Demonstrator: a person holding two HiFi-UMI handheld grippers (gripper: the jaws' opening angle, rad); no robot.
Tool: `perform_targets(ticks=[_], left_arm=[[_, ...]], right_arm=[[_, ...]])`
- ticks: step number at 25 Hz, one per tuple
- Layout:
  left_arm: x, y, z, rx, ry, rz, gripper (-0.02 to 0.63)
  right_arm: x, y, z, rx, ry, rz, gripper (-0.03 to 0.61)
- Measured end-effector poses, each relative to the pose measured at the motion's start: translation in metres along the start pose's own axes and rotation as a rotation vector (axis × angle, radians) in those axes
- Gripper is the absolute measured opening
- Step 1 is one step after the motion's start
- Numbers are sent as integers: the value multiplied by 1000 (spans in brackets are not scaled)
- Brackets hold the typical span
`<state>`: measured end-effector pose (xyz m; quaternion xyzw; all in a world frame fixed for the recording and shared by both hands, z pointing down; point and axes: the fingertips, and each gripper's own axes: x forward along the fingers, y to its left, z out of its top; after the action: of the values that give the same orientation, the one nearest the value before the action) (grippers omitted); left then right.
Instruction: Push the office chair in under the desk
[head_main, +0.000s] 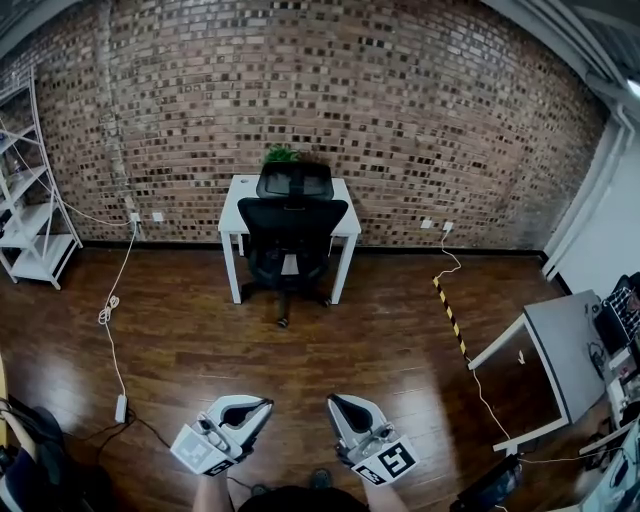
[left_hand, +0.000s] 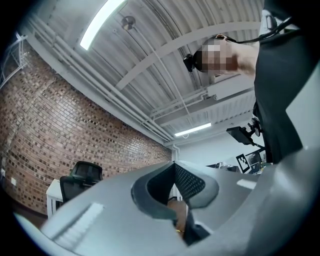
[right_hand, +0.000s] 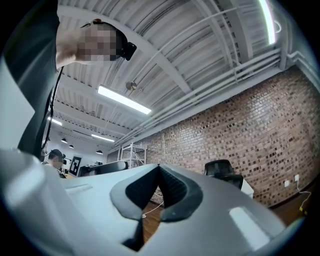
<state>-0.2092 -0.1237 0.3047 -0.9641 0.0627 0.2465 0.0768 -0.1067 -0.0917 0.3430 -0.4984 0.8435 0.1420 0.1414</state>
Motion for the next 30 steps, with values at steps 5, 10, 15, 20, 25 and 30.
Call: perform_targets(ticks=[5, 10, 15, 20, 25, 30], left_arm=[[6, -1, 1, -2, -3, 4, 150], [10, -2, -9, -15, 23, -7, 150], [5, 6, -29, 22, 39, 33, 150], [7, -3, -22, 38, 14, 27, 150], [12, 0, -24, 23, 17, 22, 150], [13, 9, -28, 27, 18, 44, 150]], right_arm=[[-5, 0, -6, 11, 59, 7, 2], [-11, -3, -14, 13, 77, -3, 2], [-8, -7, -11, -13, 52, 10, 2], [-10, -1, 0, -22, 10, 26, 2], [-7, -4, -6, -15, 29, 44, 2], [12, -17, -22, -3, 88, 158, 2]])
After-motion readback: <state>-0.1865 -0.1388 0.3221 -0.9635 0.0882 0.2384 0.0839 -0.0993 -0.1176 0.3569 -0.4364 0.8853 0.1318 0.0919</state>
